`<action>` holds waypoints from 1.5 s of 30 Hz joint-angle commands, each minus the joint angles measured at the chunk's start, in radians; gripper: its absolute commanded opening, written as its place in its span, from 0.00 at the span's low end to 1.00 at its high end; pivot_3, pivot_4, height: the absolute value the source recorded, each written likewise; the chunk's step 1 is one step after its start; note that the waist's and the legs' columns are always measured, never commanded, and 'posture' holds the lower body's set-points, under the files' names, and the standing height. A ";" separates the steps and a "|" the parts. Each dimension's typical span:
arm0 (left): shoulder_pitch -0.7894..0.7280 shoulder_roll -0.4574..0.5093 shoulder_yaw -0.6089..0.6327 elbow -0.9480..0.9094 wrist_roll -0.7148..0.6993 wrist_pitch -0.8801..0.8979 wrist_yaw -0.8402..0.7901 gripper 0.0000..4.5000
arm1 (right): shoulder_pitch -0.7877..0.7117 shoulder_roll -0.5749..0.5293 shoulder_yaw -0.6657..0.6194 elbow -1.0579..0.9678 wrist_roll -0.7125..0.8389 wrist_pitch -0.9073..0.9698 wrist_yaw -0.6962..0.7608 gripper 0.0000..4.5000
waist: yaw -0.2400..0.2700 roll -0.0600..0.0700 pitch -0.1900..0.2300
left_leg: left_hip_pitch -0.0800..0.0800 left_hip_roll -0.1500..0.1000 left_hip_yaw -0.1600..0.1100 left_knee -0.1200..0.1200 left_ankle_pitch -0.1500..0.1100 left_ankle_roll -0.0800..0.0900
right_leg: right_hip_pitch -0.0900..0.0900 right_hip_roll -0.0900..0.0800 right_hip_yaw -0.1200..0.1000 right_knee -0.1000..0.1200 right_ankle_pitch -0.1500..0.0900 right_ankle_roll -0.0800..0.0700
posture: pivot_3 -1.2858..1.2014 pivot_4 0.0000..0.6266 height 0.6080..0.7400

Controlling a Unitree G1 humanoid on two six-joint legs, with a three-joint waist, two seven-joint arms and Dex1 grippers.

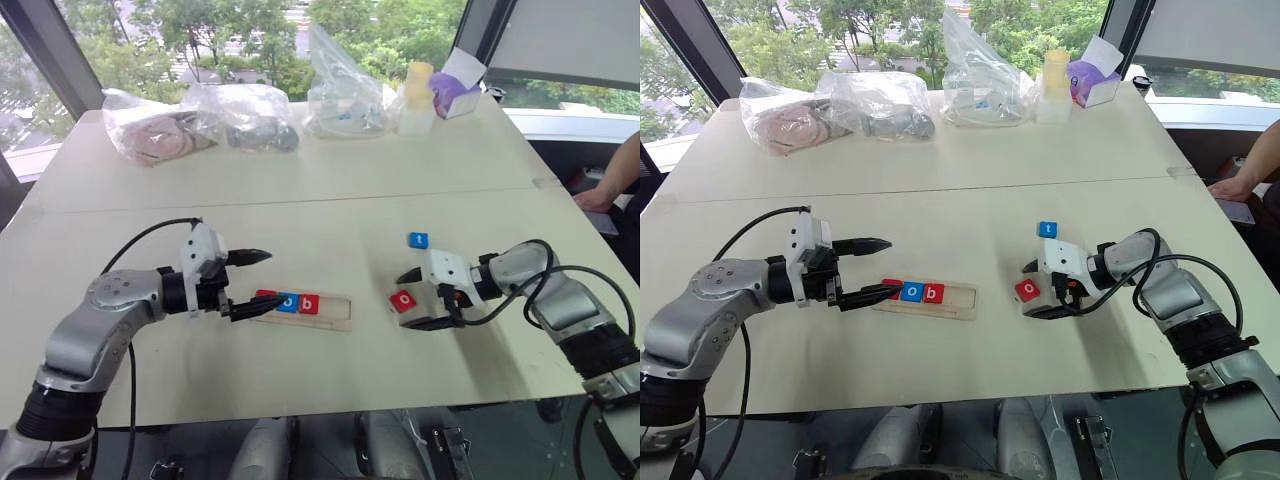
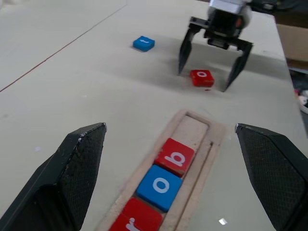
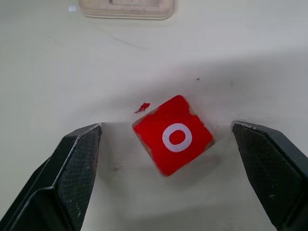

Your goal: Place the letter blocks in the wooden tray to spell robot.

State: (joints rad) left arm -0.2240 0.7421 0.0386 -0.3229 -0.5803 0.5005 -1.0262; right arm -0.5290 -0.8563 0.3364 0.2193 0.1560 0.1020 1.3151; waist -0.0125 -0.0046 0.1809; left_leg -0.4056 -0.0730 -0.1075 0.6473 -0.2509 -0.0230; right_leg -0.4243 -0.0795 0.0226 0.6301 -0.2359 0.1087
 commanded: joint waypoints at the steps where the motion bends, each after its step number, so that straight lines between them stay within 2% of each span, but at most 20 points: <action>1: -0.011 0.027 0.037 -0.025 -0.030 -0.008 -0.042 1.00 | -0.004 0.008 -0.005 0.039 -0.043 -0.045 0.015 0.98 | 0.000 0.000 0.000 | 0.000 0.000 0.000 0.000 0.000 0.000 | 0.000 0.000 0.000 0.000 0.000 0.000 | 0.52 0.24 1.00; 2: -0.009 0.038 0.037 -0.022 -0.031 -0.009 -0.061 1.00 | -0.002 0.010 -0.009 0.048 -0.044 -0.055 0.021 0.98 | -0.001 0.000 0.000 | 0.000 0.000 0.000 0.000 0.000 0.000 | 0.000 0.000 0.000 0.000 0.000 0.000 | 0.52 0.24 1.00; 5: -0.011 0.061 0.039 -0.008 -0.033 -0.016 -0.099 1.00 | 0.001 0.021 -0.023 0.060 -0.035 -0.075 0.035 0.82 | -0.001 0.000 0.000 | 0.000 0.000 0.000 0.000 0.000 0.000 | 0.000 0.000 0.000 0.000 0.000 0.000 | 0.52 0.24 1.00; 8: -0.018 0.063 0.039 0.003 -0.034 -0.016 -0.107 1.00 | 0.001 0.038 -0.034 0.052 -0.026 -0.071 0.033 0.49 | 0.000 0.000 0.000 | 0.001 0.000 0.000 0.000 0.000 0.000 | 0.001 0.000 0.000 0.000 0.000 0.000 | 0.52 0.24 1.00; 10: -0.020 0.061 0.039 0.005 -0.031 -0.016 -0.108 1.00 | 0.006 0.044 -0.040 0.039 -0.025 -0.064 0.031 0.34 | -0.001 0.000 0.000 | 0.001 0.000 0.000 0.000 0.000 0.000 | 0.001 0.000 0.000 0.000 0.000 -0.001 | 0.52 0.24 1.00; 14: -0.020 0.058 0.041 0.008 -0.027 -0.017 -0.105 1.00 | 0.025 0.050 -0.063 -0.036 -0.024 0.022 -0.007 0.34 | -0.002 0.000 0.000 | 0.001 0.000 0.000 0.000 0.000 0.000 | 0.001 0.000 0.000 0.001 0.000 -0.001 | 0.52 0.24 1.00; 20: -0.008 0.057 0.051 0.003 -0.024 -0.020 -0.087 1.00 | 0.019 0.088 -0.079 -0.293 0.017 0.479 -0.152 0.34 | 0.000 0.000 0.000 | 0.001 0.000 -0.001 0.000 0.000 -0.001 | -0.001 -0.001 0.001 0.001 0.001 -0.001 | 0.52 0.24 1.00; 28: -0.011 0.044 0.042 0.004 -0.016 -0.029 -0.058 1.00 | 0.055 0.134 -0.043 -0.341 -0.070 0.557 -0.316 0.34 | 0.002 0.000 -0.001 | -0.001 0.000 -0.001 0.000 0.000 -0.001 | -0.001 -0.002 0.000 0.001 0.001 -0.001 | 0.52 0.24 1.00; 32: -0.012 0.038 0.039 -0.001 -0.017 -0.028 -0.048 1.00 | 0.080 0.126 -0.041 -0.371 -0.055 0.539 -0.307 0.75 | -0.001 0.000 -0.001 | 0.000 0.000 -0.001 0.000 0.001 -0.001 | -0.001 -0.001 0.000 0.001 0.001 -0.002 | 0.52 0.24 1.00; 34: -0.012 0.037 0.039 0.001 -0.017 -0.030 -0.047 1.00 | 0.092 0.107 -0.044 -0.374 -0.056 0.449 -0.277 0.96 | 0.000 0.000 -0.001 | 0.000 0.000 -0.001 0.000 0.001 -0.001 | -0.001 0.000 0.000 0.001 0.001 -0.002 | 0.52 0.24 1.00; 38: -0.018 0.033 0.035 0.007 -0.015 -0.033 -0.043 1.00 | 0.093 0.078 -0.023 -0.318 -0.089 0.281 -0.226 0.96 | 0.000 0.000 -0.001 | 0.000 0.000 0.000 0.000 0.001 -0.001 | -0.001 0.000 0.000 0.001 0.001 -0.001 | 0.52 0.24 1.00; 45: -0.024 0.027 0.033 0.007 -0.010 -0.038 -0.038 1.00 | 0.021 0.118 -0.006 -0.102 -0.105 0.163 -0.154 0.96 | -0.001 0.000 -0.001 | 0.001 0.000 -0.001 0.000 0.001 -0.001 | 0.000 0.001 0.000 0.001 0.001 -0.001 | 0.52 0.24 1.00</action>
State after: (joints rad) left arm -0.2398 0.7677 0.0551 -0.2980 -0.5949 0.4831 -1.0648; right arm -0.4967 -0.7395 0.3135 0.0581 0.0838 0.2867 1.1576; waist -0.0132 -0.0050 0.1800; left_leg -0.4045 -0.0729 -0.1079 0.6472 -0.2503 -0.0239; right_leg -0.4237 -0.0787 0.0222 0.6309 -0.2348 0.1072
